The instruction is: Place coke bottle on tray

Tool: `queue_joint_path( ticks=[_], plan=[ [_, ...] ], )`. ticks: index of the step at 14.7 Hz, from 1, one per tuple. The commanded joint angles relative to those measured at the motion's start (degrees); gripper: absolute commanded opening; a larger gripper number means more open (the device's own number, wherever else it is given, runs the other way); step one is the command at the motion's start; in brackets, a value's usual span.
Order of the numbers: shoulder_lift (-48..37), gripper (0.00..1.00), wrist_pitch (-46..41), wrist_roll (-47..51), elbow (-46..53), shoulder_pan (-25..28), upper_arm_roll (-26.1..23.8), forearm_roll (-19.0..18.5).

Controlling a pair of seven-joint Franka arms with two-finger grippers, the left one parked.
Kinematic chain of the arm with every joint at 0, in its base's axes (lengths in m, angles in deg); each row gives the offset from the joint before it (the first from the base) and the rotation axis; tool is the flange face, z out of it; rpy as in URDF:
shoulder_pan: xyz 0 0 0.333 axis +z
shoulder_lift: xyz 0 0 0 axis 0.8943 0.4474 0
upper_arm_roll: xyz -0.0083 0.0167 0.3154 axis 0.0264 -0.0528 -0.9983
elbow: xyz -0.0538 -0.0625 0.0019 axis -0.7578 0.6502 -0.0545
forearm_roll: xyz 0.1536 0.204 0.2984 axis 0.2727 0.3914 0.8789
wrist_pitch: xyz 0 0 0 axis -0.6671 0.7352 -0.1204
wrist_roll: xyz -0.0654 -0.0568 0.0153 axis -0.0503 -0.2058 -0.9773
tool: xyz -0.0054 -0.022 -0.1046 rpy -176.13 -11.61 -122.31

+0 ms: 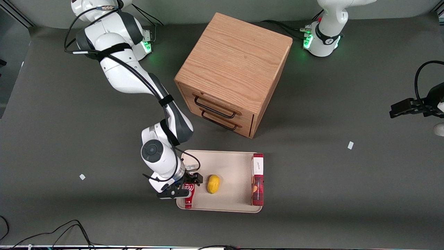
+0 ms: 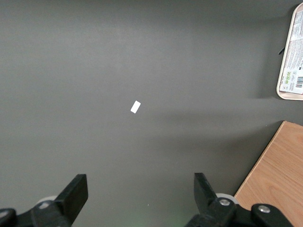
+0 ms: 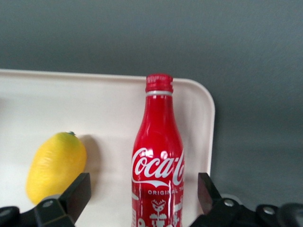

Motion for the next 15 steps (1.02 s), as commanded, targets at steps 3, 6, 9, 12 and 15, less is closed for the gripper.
queue_joint_path(
  ticks=[3, 6, 9, 12, 15],
  plan=[
    [-19.11, 1.0, -0.33, -0.75, -20.94, -3.29, 0.53, 1.47],
    [-30.88, 1.0, -0.5, -4.06, -34.29, -6.28, 0.88, 5.5],
    [-41.97, 1.0, -4.34, -9.69, -44.78, -6.29, 6.14, 6.22],
    [-50.32, 1.0, -15.93, -11.82, -46.9, -6.03, 11.67, 6.13],
    [-58.5, 1.0, -23.16, -11.29, -49.36, -6.2, 14.14, 1.85]
  ],
)
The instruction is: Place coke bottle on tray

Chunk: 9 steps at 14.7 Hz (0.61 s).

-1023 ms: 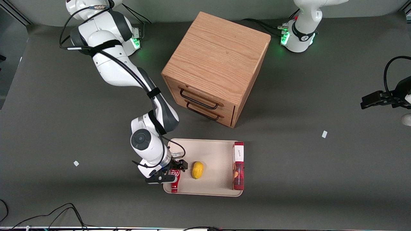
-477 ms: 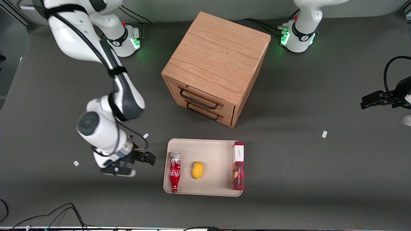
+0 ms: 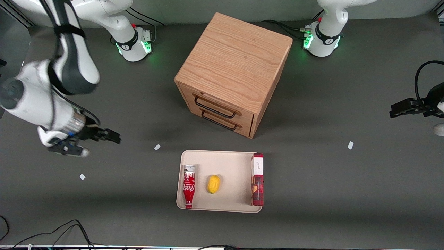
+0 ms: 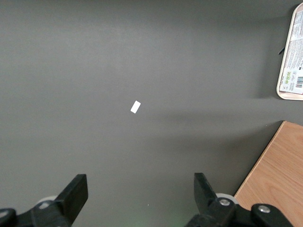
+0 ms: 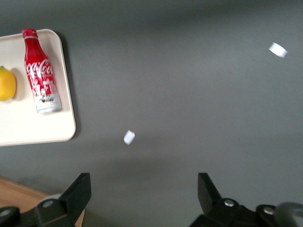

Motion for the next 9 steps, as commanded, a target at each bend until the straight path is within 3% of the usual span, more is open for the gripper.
queue_joint_path(
  ticks=[1, 3, 9],
  plan=[
    [-9.2, 1.0, -4.56, -0.68, -4.87, 0.79, 1.46, -5.07],
    [-12.81, 1.0, -8.08, -0.68, -4.78, 0.79, 1.46, -7.55],
    [-16.35, 1.0, -15.82, -0.16, 0.03, 1.4, 0.58, -10.28]
  ],
)
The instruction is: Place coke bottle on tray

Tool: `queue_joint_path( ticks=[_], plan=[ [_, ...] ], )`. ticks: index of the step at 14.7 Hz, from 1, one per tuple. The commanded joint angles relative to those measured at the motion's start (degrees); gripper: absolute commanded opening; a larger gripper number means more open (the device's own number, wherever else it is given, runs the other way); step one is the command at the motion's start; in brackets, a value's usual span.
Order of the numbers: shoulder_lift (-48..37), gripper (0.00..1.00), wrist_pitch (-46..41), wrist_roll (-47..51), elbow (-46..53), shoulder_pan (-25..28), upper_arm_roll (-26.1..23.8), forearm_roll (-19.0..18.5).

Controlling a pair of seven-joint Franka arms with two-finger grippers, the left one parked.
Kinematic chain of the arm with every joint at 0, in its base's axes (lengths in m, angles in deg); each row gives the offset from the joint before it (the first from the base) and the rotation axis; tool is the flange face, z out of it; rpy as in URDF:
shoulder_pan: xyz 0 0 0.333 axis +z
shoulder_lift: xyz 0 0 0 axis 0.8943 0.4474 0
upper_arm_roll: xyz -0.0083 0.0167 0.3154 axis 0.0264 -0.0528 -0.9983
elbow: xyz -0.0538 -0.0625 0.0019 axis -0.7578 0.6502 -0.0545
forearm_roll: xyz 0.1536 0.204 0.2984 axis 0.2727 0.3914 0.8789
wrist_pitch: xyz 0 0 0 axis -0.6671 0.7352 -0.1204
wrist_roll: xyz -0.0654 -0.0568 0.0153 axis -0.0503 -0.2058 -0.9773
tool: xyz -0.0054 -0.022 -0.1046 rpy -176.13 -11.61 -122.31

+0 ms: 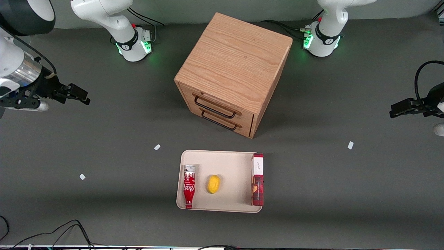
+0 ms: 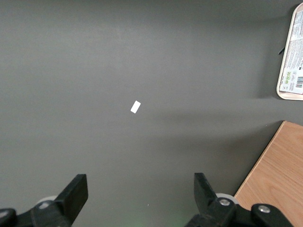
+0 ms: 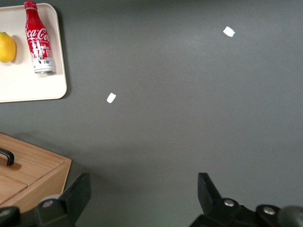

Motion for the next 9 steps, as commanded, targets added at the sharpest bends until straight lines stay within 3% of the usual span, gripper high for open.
queue_joint_path(
  ticks=[1, 9],
  plan=[
    [-0.27, 1.0, -3.76, -0.01, 3.52, 0.81, -0.15, -2.01],
    [0.09, 1.0, -4.38, 1.48, 5.2, 0.72, -0.06, -2.54]
  ],
)
